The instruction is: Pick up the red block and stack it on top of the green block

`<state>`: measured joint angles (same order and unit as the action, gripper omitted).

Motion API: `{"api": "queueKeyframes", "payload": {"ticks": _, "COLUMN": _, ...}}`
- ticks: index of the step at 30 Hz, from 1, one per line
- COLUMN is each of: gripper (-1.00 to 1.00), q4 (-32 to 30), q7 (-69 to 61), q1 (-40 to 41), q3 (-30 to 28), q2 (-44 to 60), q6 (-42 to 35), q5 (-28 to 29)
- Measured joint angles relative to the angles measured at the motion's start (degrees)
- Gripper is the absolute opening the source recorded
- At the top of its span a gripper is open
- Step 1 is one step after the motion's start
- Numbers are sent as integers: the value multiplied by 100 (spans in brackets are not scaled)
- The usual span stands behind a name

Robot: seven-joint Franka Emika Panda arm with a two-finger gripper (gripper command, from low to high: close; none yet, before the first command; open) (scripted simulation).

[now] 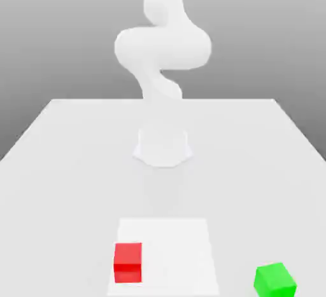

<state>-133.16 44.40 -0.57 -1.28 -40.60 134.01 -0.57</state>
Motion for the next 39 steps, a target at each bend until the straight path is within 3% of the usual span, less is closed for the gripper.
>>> {"api": "queueKeyframes", "payload": {"ticks": 16, "gripper": 0, "q4": -883, "q7": -936, "q1": -141, "q3": -583, "q2": 3364, "q6": 1430, "q5": -384}}
{"api": "queueKeyframes", "payload": {"ticks": 23, "gripper": 0, "q4": -1265, "q7": -1156, "q1": -8, "q3": -680, "q2": 4797, "q6": 2061, "q5": -295}}
{"api": "queueKeyframes", "payload": {"ticks": 28, "gripper": 0, "q4": -1180, "q7": -1397, "q1": 136, "q3": -496, "q2": 5832, "q6": 2855, "q5": -567}}
{"api": "queueKeyframes", "payload": {"ticks": 29, "gripper": -100, "q4": -1155, "q7": -1436, "q1": 179, "q3": -442, "q2": 6003, "q6": 2998, "q5": -618}}
{"api": "queueKeyframes", "payload": {"ticks": 35, "gripper": -100, "q4": -1142, "q7": -1449, "q1": 206, "q3": -410, "q2": 6089, "q6": 3065, "q5": -639}}
{"api": "queueKeyframes", "payload": {"ticks": 39, "gripper": -100, "q4": -1231, "q7": -1293, "q1": 125, "q3": -536, "q2": 5531, "q6": 2602, "q5": -424}}
